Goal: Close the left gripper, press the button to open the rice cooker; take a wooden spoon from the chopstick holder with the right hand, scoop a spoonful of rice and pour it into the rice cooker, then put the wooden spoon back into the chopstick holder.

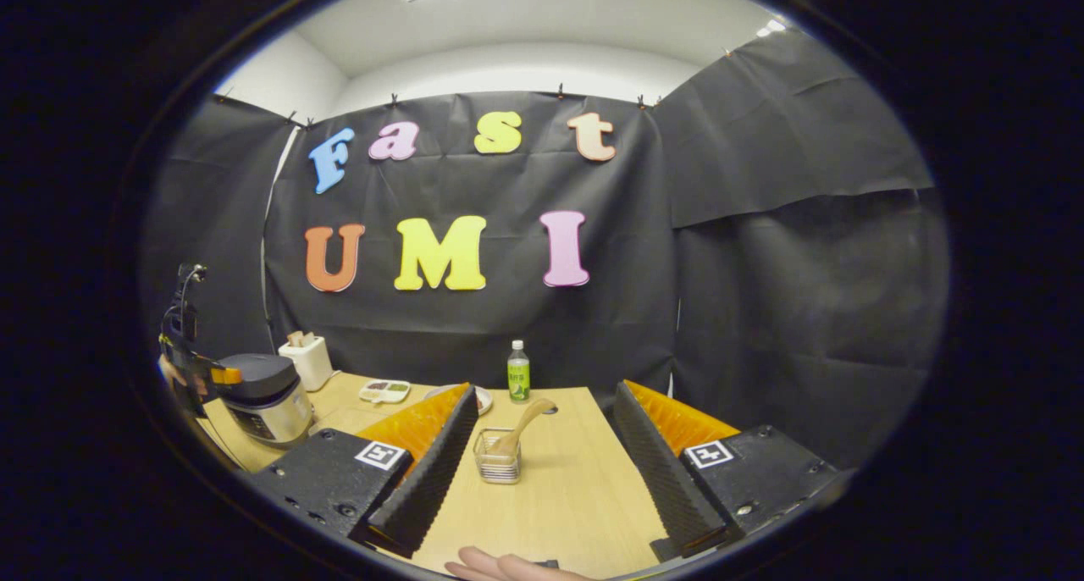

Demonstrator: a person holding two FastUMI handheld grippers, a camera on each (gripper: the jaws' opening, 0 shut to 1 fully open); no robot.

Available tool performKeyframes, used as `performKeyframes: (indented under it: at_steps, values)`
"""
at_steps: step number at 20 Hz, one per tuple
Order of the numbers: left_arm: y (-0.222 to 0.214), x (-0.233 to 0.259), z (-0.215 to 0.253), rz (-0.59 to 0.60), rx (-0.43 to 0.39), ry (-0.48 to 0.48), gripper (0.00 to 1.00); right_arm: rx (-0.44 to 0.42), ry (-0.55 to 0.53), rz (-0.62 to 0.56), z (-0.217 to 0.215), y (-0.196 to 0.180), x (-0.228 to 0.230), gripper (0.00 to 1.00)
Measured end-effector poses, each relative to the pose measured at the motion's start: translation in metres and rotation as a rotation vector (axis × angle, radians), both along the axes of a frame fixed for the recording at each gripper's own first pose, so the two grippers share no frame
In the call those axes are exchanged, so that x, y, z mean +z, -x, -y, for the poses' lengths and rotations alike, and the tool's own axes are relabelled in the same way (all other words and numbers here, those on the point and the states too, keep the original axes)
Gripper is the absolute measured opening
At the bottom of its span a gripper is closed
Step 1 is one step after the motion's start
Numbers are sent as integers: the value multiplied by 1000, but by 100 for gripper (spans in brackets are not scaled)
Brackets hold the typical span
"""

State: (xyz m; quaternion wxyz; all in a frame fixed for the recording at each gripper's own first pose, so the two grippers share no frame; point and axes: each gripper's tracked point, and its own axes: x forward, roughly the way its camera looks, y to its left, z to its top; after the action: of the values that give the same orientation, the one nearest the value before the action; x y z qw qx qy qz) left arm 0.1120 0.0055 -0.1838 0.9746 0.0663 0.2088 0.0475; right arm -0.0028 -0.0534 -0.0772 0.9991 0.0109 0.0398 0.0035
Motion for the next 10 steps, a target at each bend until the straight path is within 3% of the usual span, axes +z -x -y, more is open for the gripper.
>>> performKeyframes:
  at_steps: [2,10]
  values:
    - [10,25,5,54,3,-75,98,-3,0,7,1,1,1,100]
    - [74,78,27,187,-7,37,95,-34,25,12,8,-10,-11,100]
